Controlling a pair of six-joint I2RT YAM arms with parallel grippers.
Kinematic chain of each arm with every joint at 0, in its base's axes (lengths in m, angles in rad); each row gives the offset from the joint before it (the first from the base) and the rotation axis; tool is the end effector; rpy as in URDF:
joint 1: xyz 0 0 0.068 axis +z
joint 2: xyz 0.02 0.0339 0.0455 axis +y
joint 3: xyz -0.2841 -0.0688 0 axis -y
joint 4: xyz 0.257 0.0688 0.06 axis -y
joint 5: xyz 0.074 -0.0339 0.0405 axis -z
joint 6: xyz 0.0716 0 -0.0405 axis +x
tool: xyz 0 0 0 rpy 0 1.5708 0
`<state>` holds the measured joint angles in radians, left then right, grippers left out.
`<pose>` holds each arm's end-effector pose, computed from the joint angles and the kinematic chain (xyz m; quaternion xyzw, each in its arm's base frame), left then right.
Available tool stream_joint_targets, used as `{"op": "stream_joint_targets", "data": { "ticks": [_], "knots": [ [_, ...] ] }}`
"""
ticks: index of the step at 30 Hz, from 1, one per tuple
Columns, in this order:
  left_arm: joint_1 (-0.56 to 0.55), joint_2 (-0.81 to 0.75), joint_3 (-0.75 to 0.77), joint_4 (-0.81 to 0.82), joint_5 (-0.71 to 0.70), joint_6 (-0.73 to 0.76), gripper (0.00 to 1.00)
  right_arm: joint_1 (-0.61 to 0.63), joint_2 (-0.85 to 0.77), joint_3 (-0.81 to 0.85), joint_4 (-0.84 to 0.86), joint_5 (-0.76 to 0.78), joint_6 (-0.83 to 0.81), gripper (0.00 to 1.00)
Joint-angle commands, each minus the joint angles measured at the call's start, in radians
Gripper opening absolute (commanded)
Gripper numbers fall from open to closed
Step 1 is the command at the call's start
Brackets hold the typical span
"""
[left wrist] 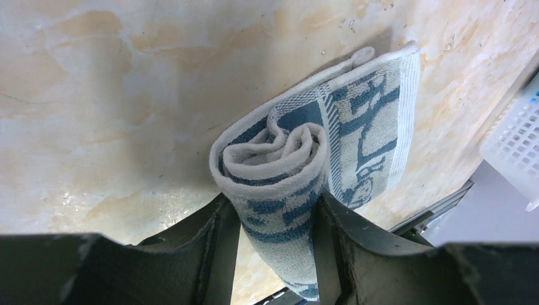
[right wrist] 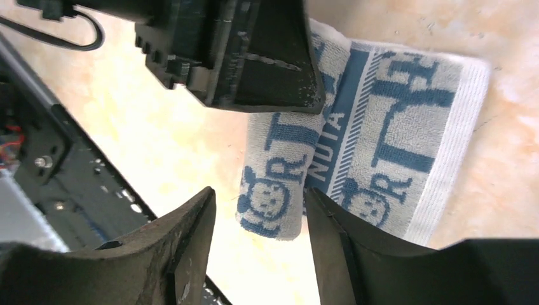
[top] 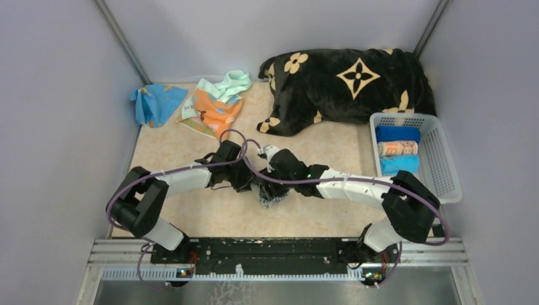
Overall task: Roll the towels
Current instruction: Roll the towel at the center of the board.
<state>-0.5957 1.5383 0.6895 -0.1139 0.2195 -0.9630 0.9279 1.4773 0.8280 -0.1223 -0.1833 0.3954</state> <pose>0.2461 -0.1856 0.1261 -0.1410 0.9384 -0.2835 0.1382 0.1922 0.2783 0.1881 -0.2757 0.8757 0.3046 0.2539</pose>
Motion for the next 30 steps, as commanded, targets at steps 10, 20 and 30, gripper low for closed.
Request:
{"op": "stream_joint_targets", "data": {
  "ticks": [10,20,30],
  "knots": [
    [-0.019,0.069,0.001,-0.084,-0.093,0.011,0.50,0.291,0.126,0.179,-0.112,0.623,-0.161,0.56],
    [-0.027,0.082,0.004,-0.073,-0.086,-0.006,0.55,0.367,0.306,0.237,-0.197,0.685,-0.160,0.50],
    [0.021,-0.029,-0.024,-0.078,-0.053,0.025,0.74,0.281,0.208,0.048,-0.059,0.382,-0.131,0.23]
  ]
}}
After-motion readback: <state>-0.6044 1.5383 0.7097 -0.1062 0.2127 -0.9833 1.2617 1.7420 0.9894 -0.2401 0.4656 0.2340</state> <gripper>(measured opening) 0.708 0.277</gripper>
